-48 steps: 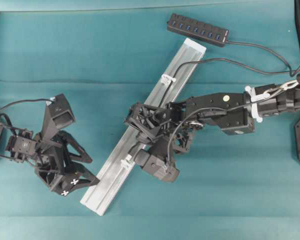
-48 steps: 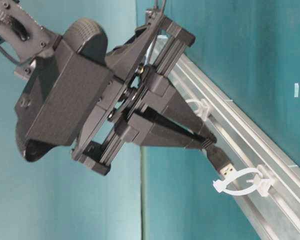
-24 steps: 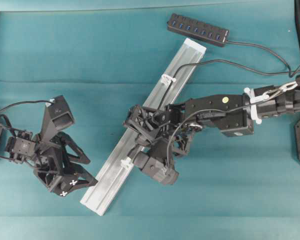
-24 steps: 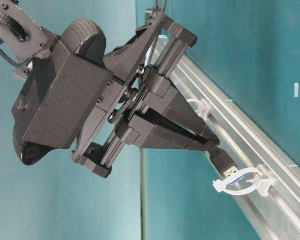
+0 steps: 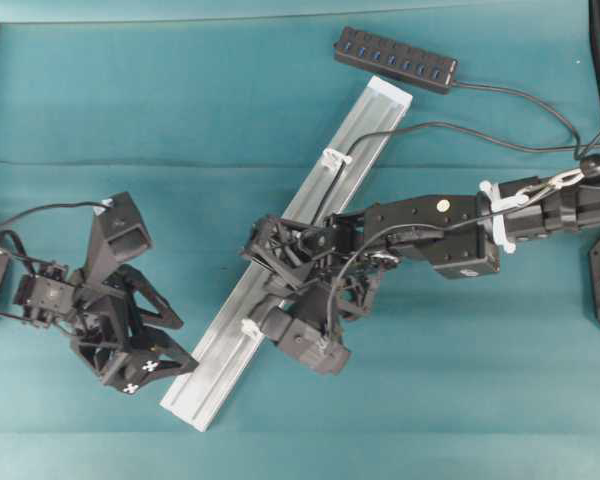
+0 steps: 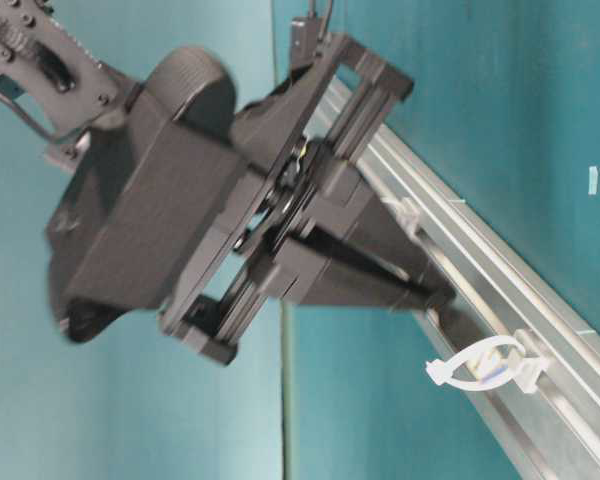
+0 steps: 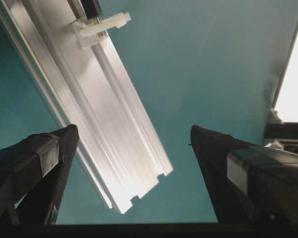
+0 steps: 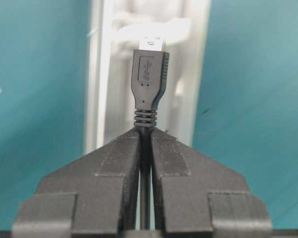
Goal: Pass the USB cable through three rings with both arms.
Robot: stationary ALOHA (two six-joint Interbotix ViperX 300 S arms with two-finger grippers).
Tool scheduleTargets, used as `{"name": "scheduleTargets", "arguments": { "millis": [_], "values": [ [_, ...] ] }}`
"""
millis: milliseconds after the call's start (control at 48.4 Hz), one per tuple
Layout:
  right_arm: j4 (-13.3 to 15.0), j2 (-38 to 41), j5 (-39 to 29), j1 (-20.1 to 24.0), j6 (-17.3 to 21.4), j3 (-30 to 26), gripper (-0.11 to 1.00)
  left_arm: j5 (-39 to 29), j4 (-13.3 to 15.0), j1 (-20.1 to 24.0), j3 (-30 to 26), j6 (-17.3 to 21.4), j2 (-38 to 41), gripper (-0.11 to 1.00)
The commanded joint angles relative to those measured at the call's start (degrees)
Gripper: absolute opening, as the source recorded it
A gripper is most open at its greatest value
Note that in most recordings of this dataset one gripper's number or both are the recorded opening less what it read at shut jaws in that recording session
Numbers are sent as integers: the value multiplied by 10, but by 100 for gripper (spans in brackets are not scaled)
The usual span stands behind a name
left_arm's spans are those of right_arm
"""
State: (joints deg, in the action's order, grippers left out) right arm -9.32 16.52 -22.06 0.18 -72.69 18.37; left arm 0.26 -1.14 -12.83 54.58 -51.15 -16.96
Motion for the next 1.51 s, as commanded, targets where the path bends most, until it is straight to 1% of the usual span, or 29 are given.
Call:
{"name": "scheduleTargets", "arguments": {
  "millis": [0, 310, 579, 724, 869, 951, 1324, 1489],
  "values": [
    [-8, 4, 7, 5, -1, -9, 8, 5, -1, -2, -14, -1, 5, 98],
    [-14, 7, 8, 19, 0, -11, 8, 18, -1, -2, -19, -1, 25, 98],
    [-35, 12, 9, 22, -1, -16, 8, 42, -2, -2, -27, -2, 40, 98],
    [-42, 17, 10, 22, 1, -26, 8, 62, -2, -2, -33, -10, 57, 98],
    [-61, 18, 10, 24, -1, -33, 8, 81, -1, -2, -36, -13, 76, 98],
    [-65, 18, 11, 25, -1, -33, 8, 86, -2, -1, -39, -13, 88, 98],
    [-65, 18, 11, 25, -1, -33, 8, 127, -1, 1, -55, -13, 148, 98],
    [-65, 18, 8, 25, -1, -33, 8, 149, -1, 9, -60, -12, 166, 97]
  ]
}}
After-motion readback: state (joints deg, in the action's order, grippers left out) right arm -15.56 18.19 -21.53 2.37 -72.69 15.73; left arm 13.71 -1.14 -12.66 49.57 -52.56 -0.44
